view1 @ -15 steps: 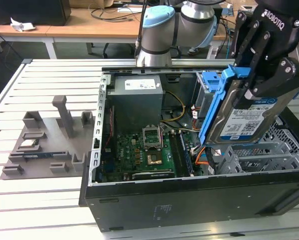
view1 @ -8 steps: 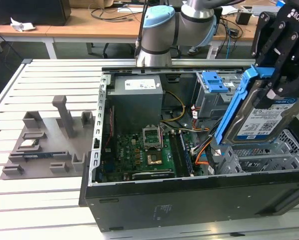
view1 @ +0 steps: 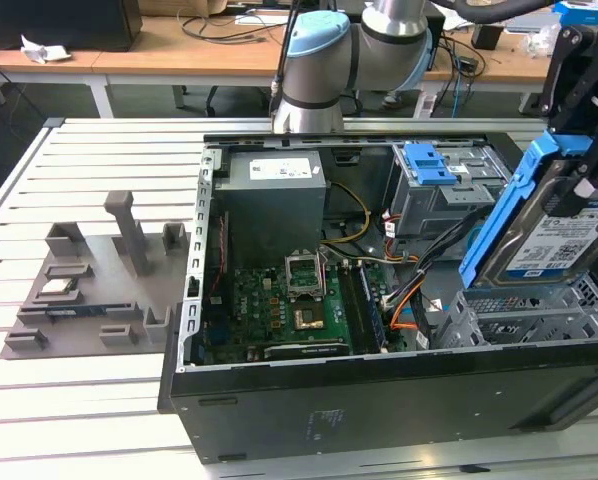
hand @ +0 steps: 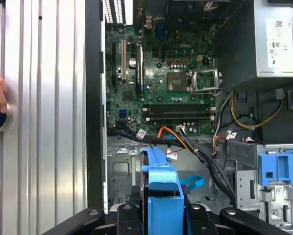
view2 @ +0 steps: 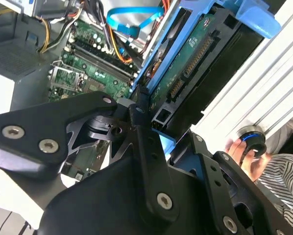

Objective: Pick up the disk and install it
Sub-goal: 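Pick up the disk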

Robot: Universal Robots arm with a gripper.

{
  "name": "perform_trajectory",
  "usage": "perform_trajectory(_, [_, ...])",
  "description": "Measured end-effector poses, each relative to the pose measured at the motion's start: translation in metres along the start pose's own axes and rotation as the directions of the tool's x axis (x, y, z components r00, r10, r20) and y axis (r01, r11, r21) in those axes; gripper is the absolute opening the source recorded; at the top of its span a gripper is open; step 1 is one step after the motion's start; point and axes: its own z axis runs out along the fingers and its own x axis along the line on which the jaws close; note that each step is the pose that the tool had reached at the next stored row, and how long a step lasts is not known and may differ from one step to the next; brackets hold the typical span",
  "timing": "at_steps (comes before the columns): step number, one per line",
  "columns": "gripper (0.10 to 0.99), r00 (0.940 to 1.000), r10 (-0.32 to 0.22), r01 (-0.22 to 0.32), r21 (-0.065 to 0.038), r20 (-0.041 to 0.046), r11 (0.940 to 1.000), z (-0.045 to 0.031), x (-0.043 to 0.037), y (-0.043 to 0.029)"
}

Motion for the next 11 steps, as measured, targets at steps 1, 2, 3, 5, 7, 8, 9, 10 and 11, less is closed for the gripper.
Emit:
perform_trajectory(1, [0.369,1.0000,0.000,0.000,0.000,0.0000,1.0000,-0.0003,-0.0001,-0.0056])
perform_trajectory(2, [0.369,1.0000,0.000,0.000,-0.001,0.0000,1.0000,-0.0004,-0.0001,-0.0088])
perform_trajectory(3, [0.369,1.0000,0.000,0.000,-0.001,0.0000,1.0000,-0.0005,-0.0001,-0.0119])
perform_trajectory(5, [0.369,1.0000,0.000,0.000,-0.002,0.0000,1.0000,-0.0010,-0.0001,-0.0232])
perform_trajectory(7, [0.369,1.0000,0.000,0.000,-0.002,0.0000,1.0000,-0.0013,-0.0002,-0.0300])
perform_trajectory(8, [0.369,1.0000,0.000,0.000,-0.002,0.0000,1.0000,-0.0014,-0.0002,-0.0336])
perform_trajectory(9, [0.369,1.0000,0.000,0.000,-0.002,0.0001,1.0000,-0.0015,-0.0002,-0.0368])
perform_trajectory(10, [0.369,1.0000,0.000,0.000,-0.003,0.0000,1.0000,-0.0018,-0.0003,-0.0420])
perform_trajectory(11, [0.369,1.0000,0.000,0.000,-0.003,0.0000,1.0000,-0.0019,-0.0003,-0.0451])
